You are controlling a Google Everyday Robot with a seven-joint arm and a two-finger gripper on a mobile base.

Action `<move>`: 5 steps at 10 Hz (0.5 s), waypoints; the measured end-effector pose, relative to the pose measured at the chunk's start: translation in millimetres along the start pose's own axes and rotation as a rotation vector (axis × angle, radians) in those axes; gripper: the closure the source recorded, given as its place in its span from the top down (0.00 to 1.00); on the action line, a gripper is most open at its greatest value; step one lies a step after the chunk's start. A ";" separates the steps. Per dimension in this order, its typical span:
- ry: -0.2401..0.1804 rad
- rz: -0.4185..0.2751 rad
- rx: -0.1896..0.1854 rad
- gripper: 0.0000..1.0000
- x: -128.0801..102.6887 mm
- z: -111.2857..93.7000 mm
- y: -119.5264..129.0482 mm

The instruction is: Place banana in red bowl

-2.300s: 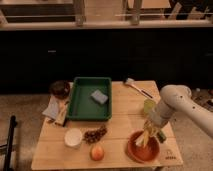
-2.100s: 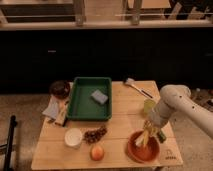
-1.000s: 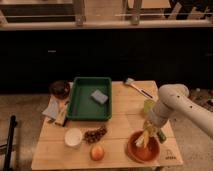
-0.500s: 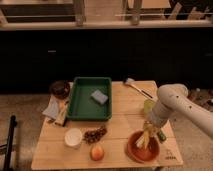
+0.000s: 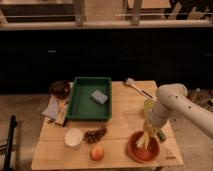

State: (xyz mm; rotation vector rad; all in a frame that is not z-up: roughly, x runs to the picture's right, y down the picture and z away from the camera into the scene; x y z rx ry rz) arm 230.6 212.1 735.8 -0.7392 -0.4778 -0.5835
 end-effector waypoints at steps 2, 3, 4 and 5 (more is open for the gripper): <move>0.010 -0.012 -0.007 0.05 0.0 -0.7 1.0; 0.014 -0.017 -0.010 0.05 -0.1 -1.1 1.3; 0.016 -0.019 -0.011 0.05 -0.4 -1.2 1.3; 0.018 -0.021 -0.013 0.05 -0.7 -1.6 1.1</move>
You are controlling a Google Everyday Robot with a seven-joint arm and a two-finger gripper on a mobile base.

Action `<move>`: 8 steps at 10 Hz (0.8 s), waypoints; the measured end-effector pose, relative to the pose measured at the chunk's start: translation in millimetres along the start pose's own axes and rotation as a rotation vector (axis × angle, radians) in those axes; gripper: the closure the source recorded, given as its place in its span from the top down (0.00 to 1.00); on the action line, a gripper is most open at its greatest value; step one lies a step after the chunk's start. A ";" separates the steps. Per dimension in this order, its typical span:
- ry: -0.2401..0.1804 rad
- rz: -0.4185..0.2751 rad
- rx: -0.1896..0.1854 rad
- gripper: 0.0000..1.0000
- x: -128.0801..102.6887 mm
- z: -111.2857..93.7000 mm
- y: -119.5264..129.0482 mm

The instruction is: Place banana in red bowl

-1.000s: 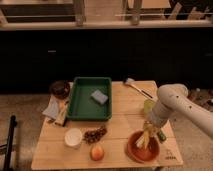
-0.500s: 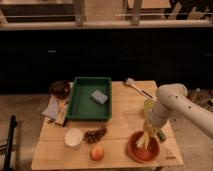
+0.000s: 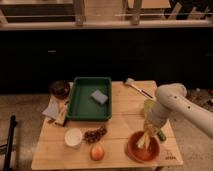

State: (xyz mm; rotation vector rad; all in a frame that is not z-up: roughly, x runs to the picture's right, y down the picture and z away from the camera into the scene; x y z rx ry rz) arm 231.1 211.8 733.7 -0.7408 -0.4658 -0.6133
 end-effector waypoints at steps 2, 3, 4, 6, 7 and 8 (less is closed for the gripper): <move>0.008 -0.008 -0.004 0.05 0.0 -0.9 0.4; 0.013 -0.015 -0.008 0.05 -0.1 -1.4 1.0; 0.016 -0.019 -0.011 0.05 -0.2 -1.8 1.7; 0.021 -0.025 -0.014 0.05 -0.8 -2.4 2.0; 0.024 -0.027 -0.014 0.05 -0.9 -2.4 1.8; 0.029 -0.030 -0.015 0.05 -1.1 -3.1 1.7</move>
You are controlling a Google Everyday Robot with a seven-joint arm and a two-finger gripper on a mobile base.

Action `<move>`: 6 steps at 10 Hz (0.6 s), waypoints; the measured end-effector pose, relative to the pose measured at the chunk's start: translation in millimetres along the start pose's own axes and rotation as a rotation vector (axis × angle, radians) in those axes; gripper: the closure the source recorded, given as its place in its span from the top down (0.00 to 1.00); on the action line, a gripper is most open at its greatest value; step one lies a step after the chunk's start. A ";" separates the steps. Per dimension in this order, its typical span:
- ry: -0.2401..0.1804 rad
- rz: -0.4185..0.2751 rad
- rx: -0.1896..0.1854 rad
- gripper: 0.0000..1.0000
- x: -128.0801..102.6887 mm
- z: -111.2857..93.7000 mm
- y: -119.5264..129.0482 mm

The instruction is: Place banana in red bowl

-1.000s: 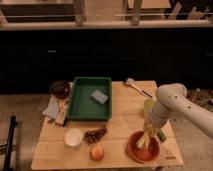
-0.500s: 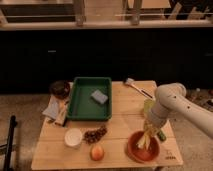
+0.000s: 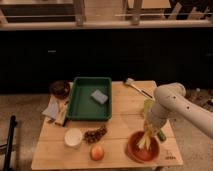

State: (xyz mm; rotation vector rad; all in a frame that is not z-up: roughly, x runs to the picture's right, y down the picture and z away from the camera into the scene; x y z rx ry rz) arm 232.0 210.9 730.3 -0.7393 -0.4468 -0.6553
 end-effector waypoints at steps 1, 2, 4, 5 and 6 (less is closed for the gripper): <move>0.004 -0.004 -0.001 0.05 -0.2 -0.6 0.2; 0.008 -0.012 -0.004 0.05 -0.5 -1.2 0.7; 0.008 -0.017 -0.014 0.21 -2.3 -0.5 2.5; 0.006 -0.020 -0.021 0.30 -4.8 0.3 3.1; 0.005 -0.024 -0.027 0.41 -8.1 1.4 3.0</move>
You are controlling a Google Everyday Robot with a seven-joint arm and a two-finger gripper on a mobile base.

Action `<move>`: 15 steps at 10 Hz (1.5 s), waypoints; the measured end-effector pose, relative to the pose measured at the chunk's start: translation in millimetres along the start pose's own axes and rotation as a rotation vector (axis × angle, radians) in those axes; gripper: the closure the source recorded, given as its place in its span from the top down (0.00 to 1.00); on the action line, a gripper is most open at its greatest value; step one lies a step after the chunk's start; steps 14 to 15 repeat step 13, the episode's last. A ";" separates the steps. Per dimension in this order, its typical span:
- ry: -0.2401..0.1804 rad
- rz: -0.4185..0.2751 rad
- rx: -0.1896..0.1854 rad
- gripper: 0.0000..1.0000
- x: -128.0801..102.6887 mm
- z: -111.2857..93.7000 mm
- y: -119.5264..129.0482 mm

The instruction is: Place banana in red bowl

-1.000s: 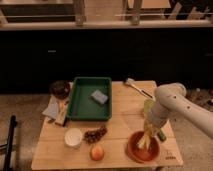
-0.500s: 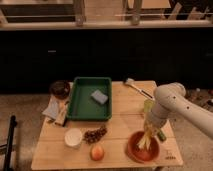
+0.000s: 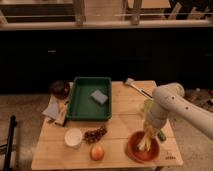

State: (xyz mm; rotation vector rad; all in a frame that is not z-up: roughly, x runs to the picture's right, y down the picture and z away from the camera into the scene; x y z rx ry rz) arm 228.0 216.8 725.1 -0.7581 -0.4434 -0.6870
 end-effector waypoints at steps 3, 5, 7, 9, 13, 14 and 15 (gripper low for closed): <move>-0.003 -0.016 -0.020 0.69 -11.8 6.2 2.5; -0.007 -0.034 -0.036 0.80 -20.9 11.2 2.9; -0.010 -0.042 -0.045 0.80 -25.6 13.6 3.8; -0.010 -0.024 -0.047 0.80 -24.8 13.6 8.7; -0.005 0.056 -0.009 0.80 -2.6 3.8 14.1; -0.005 0.056 -0.009 0.80 -2.6 3.8 14.1; -0.005 0.056 -0.009 0.80 -2.6 3.8 14.1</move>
